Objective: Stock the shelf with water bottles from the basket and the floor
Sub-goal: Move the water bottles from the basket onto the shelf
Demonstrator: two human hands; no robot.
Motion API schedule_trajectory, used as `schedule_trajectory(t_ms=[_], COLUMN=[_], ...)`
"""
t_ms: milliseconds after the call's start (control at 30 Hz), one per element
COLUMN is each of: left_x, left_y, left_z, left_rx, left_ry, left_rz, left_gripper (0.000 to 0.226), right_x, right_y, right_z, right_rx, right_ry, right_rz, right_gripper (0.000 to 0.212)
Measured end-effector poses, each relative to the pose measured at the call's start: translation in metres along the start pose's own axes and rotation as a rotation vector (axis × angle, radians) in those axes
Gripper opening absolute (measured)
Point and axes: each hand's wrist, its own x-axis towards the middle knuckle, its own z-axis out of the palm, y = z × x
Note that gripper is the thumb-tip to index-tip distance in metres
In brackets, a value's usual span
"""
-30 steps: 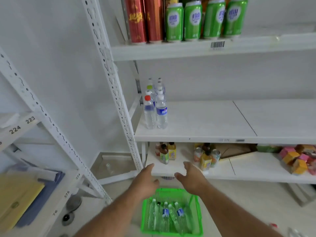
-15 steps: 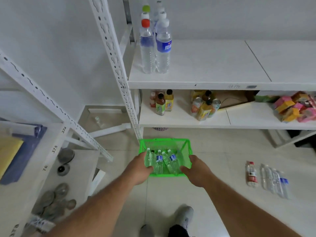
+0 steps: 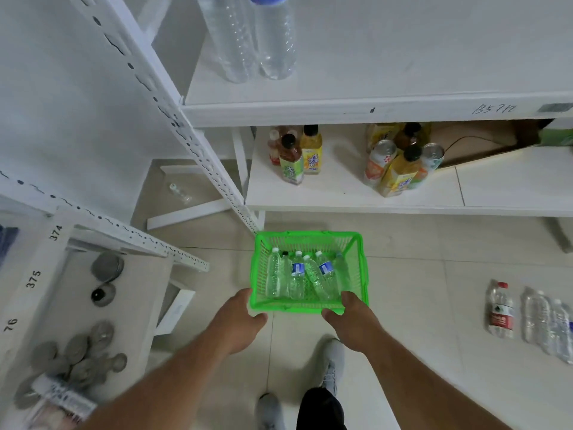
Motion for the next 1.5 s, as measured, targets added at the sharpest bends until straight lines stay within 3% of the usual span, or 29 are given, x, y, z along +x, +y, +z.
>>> schedule_trajectory(t_ms=[333, 500, 800, 1033, 1200, 1333, 1500], left_x=[0.113, 0.189, 0.332, 0.422, 0.473, 0.497, 0.51], left_y=[-0.011, -0.029, -0.094, -0.15, -0.171, -0.177, -0.177], left_z=[0.055, 0.083, 0.163, 0.22, 0.242, 0.256, 0.269], left_rx=[-0.009, -0.044, -0.073, -0.029, 0.024, 0.04, 0.026], left_ry=[0.0, 0.064, 0.089, 0.114, 0.126, 0.169, 0.247], left_rz=[-0.119, -0.167, -0.217, -0.223, -0.233, -0.279, -0.383], left_gripper=[0.076, 0.074, 0.073, 0.076, 0.077, 0.073, 0.066], right_x=[0.125, 0.189, 0.331, 0.432, 0.487, 0.514, 0.529], right_y=[0.026, 0.043, 0.084, 0.112, 0.114, 0.112, 0.115], right_z=[0.04, 0.076, 0.162, 0.228, 0.257, 0.273, 0.285], right_rx=[0.075, 0.106, 0.179, 0.149, 0.144, 0.178, 0.218], right_ry=[-0.066, -0.073, -0.059, -0.04, -0.023, -0.021, -0.014], right_rz=[0.033, 0.052, 0.122, 0.163, 0.177, 0.188, 0.19], right_gripper=[0.077, 0.077, 0.075, 0.054, 0.063, 0.053, 0.015])
